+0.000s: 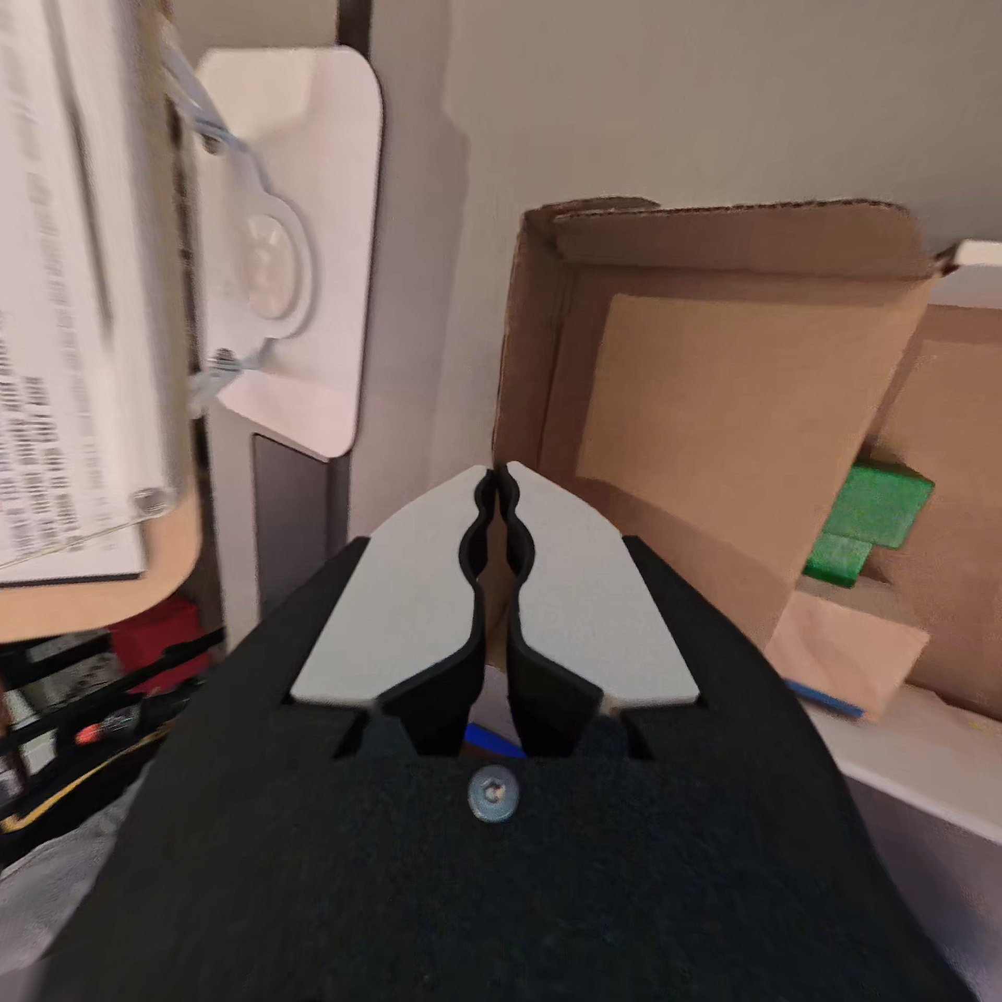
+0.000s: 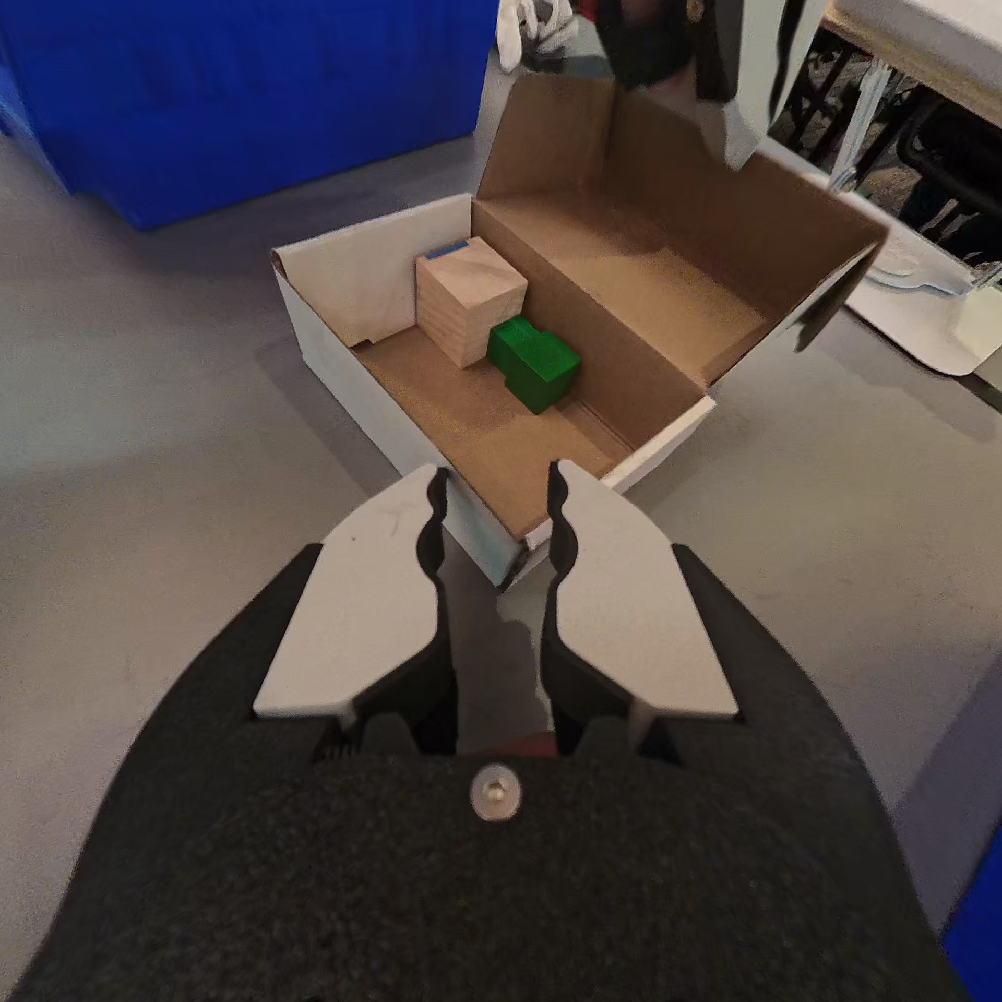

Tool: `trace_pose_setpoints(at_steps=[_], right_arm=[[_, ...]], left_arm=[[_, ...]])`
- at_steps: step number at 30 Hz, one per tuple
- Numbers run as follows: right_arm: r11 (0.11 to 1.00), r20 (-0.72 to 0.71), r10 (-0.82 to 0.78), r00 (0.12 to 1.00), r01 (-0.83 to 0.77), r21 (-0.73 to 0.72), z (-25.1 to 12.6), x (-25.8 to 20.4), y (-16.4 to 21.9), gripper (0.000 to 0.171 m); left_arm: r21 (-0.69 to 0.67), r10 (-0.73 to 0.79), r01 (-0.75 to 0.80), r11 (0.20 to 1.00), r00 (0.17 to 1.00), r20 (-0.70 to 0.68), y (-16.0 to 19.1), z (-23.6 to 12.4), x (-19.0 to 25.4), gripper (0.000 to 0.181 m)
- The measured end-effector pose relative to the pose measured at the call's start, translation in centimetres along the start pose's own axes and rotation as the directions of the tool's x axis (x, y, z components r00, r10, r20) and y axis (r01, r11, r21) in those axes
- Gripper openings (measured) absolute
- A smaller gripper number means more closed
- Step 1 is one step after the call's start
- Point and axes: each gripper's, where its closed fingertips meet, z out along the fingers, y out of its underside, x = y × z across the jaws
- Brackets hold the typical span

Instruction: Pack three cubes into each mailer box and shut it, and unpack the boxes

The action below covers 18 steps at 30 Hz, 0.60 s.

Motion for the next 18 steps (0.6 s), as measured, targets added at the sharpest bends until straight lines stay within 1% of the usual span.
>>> trace_pose_setpoints(at_steps=[3, 5, 8, 10, 12, 15, 16, 17, 18], right_arm=[[1.0, 0.0, -0.007, 1.0, 0.007, -0.009, 0.1, -0.1, 0.1, 0.035], [1.0, 0.005, -0.005, 1.0, 0.005, -0.006, 0.1, -0.1, 0.2, 0.036], [1.0, 0.011, 0.0, 1.0, 0.0, -0.003, 0.1, -0.1, 0.2, 0.036], [1.0, 0.012, -0.005, 1.0, 0.005, -0.004, 0.1, -0.1, 0.2, 0.037], [1.0, 0.027, -0.011, 1.0, 0.011, -0.004, 0.0, -0.1, 0.2, 0.037], [1.0, 0.087, -0.009, 0.996, 0.01, -0.014, -0.4, 0.0, 0.3, 0.036], [0.999, 0.08, -0.016, 0.997, 0.018, -0.026, -0.7, 0.3, 0.4, 0.035], [0.999, 0.044, -0.025, 0.999, 0.027, -0.034, -1.0, 0.9, 0.5, 0.03], [0.999, 0.02, -0.031, 0.999, 0.031, -0.036, -1.3, 1.4, 0.5, 0.029]], left_arm=[[-0.009, -0.045, 0.044, 0.999, 0.996, -0.08, 1.0, 2.4, 1.1, 0.001], [0.004, -0.081, 0.082, 0.997, 0.99, -0.117, 1.5, 3.2, 1.7, 0.001], [0.039, -0.125, 0.132, 0.991, 0.982, -0.142, 1.6, 3.1, 1.7, 0.001], [0.046, -0.13, 0.138, 0.989, 0.982, -0.139, 1.8, 2.6, 1.5, 0.0], [0.062, -0.15, 0.159, 0.985, 0.98, -0.128, 1.8, 1.3, 1.1, 0.0], [0.14, -0.223, 0.235, 0.962, 0.97, -0.094, 1.6, -2.2, 0.2, 0.001], [0.173, -0.26, 0.269, 0.948, 0.963, -0.071, 1.7, -3.6, -0.2, 0.001], [0.203, -0.284, 0.29, 0.935, 0.957, -0.059, 1.8, -5.1, -0.1, 0.0], [0.234, -0.299, 0.302, 0.924, 0.953, -0.049, 1.9, -6.4, 0.2, 0.001]])
